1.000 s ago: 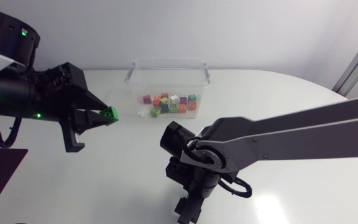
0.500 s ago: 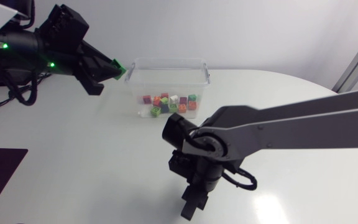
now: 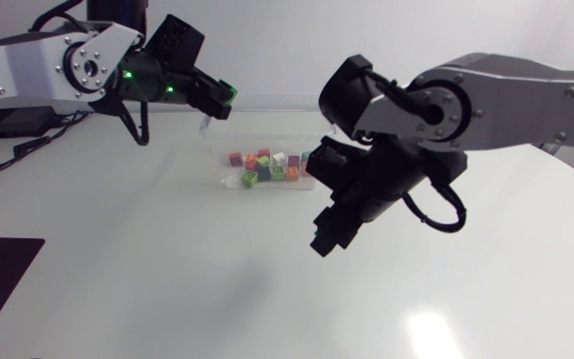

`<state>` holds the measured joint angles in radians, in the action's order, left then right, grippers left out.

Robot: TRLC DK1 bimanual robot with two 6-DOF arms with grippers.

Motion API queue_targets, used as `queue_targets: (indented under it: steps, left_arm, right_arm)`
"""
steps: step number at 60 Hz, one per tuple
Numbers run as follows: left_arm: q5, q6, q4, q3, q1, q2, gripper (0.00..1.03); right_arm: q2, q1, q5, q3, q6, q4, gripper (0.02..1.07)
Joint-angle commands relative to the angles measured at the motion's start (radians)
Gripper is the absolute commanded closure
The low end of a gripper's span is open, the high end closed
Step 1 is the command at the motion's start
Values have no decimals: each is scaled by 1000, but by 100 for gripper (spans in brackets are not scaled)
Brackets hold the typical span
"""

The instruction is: Place the duplo bricks in the container

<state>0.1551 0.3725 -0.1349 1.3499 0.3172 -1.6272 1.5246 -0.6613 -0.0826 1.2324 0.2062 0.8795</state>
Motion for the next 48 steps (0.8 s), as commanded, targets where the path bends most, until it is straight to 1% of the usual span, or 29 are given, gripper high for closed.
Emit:
queue_targets:
  steps: [1,2,18,20,22,23,24,25,26,27,28,29,33,40,48]
  left_arm:
    - [-32,-44,34,55,25,-48,78]
    - [-46,-52,43,64,28,-60,78]
    - [-88,-135,52,227,25,-227,75]
    - [-92,-144,60,236,20,-240,72]
    - [-100,-147,75,242,22,-253,66]
    - [-101,-147,80,252,22,-267,59]
    - [-104,-149,80,258,22,-275,53]
    - [-114,-150,80,264,23,-281,44]
    - [-114,-150,80,264,23,-281,44]
    - [-127,-152,81,272,26,-293,24]
    - [-127,-152,81,272,26,-295,22]
    - [-140,-155,87,275,28,-303,4]
    - [-157,-161,115,272,23,-307,4]
    - [-161,-193,113,273,3,-298,4]
    - [-180,-187,113,216,-6,-220,4]
  right_arm:
    - [-15,29,-17,45,10,-1,76]
    - [-15,35,-22,52,9,-4,77]
    - [-34,135,-71,139,-13,-86,76]
    - [-37,143,-75,148,-16,-96,76]
    - [-40,146,-75,153,-18,-102,76]
    - [-40,147,-77,157,-19,-103,76]
    - [-41,149,-78,160,-19,-108,76]
    - [-41,149,-78,162,-22,-114,76]
    - [-41,149,-78,162,-22,-114,76]
    - [-43,150,-78,167,-25,-125,76]
    - [-43,150,-78,168,-25,-128,76]
    - [-43,150,-78,174,-27,-134,76]
    - [-41,152,-78,185,-37,-172,76]
    - [-30,158,-74,225,-56,-218,76]
    - [0,175,-71,268,-74,-269,76]
